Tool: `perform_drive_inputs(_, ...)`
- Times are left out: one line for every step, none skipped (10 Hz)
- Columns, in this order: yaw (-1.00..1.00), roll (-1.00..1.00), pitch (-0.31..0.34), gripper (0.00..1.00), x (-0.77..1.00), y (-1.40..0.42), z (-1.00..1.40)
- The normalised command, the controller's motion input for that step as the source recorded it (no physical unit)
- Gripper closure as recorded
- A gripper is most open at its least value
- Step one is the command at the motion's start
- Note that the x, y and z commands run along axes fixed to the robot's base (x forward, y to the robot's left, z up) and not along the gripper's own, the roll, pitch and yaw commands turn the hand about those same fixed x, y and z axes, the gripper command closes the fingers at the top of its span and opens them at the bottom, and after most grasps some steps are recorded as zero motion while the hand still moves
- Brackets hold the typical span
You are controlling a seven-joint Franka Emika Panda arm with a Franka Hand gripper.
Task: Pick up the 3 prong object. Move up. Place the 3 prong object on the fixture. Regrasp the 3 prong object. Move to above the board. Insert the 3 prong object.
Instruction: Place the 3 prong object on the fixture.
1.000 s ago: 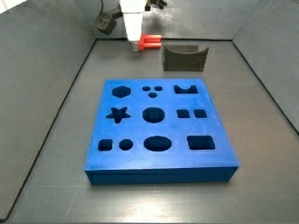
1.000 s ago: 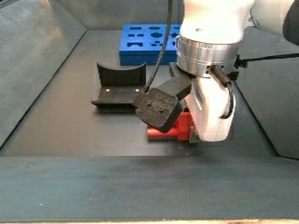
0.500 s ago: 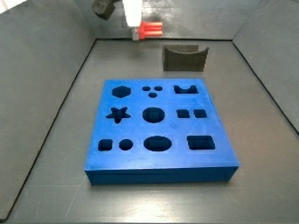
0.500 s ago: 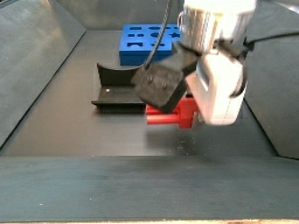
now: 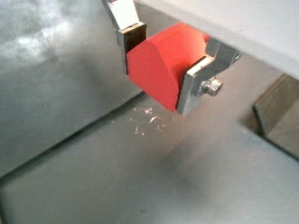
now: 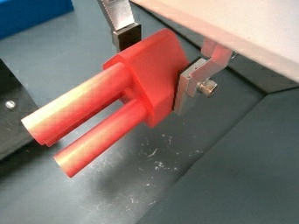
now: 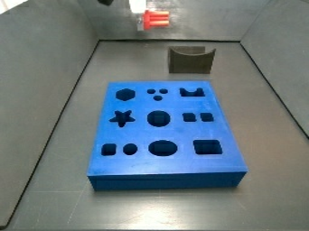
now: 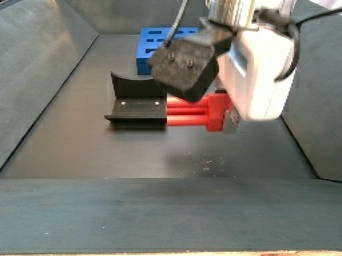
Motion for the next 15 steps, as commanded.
perform_drive_inputs(-0.01, 0.01, 0.035, 1.0, -0.01, 0.0, 1.0)
perform_drive_inputs(-0.01, 0.02, 0.049, 1.0, -0.02, 0.0, 1.0)
perform_drive_inputs(-0.02, 0.04, 0.057, 1.0, -0.02, 0.01, 1.0)
perform_drive_inputs(-0.02, 0.04, 0.063, 1.0, -0.03, 0.01, 1.0)
perform_drive_inputs(-0.02, 0.05, 0.073, 1.0, -0.02, 0.01, 0.82)
perform_drive_inputs(-0.01, 0.05, 0.079, 1.0, -0.02, 0.01, 0.68)
perform_drive_inputs(-0.01, 0.05, 0.082, 1.0, -0.01, 0.01, 0.58)
perform_drive_inputs(0.0, 0.06, 0.097, 1.0, -0.01, 0.01, 0.39)
perform_drive_inputs(0.0, 0.06, 0.107, 1.0, 0.0, 0.01, 0.24)
perform_drive_inputs(1.0, -0.12, -0.038, 1.0, 0.67, -1.0, -0.73)
perform_drive_inputs(1.0, -0.12, -0.039, 1.0, 0.68, -1.0, -0.77)
perform_drive_inputs(1.0, -0.12, -0.048, 1.0, 0.8, -1.0, -0.86)
perform_drive_inputs(1.0, -0.13, -0.049, 1.0, 0.76, -0.88, -0.8)
perform_drive_inputs(1.0, -0.13, -0.051, 1.0, 0.66, -0.61, -0.63)
perform_drive_inputs(1.0, -0.14, -0.053, 1.0, 0.51, -0.26, -0.4)
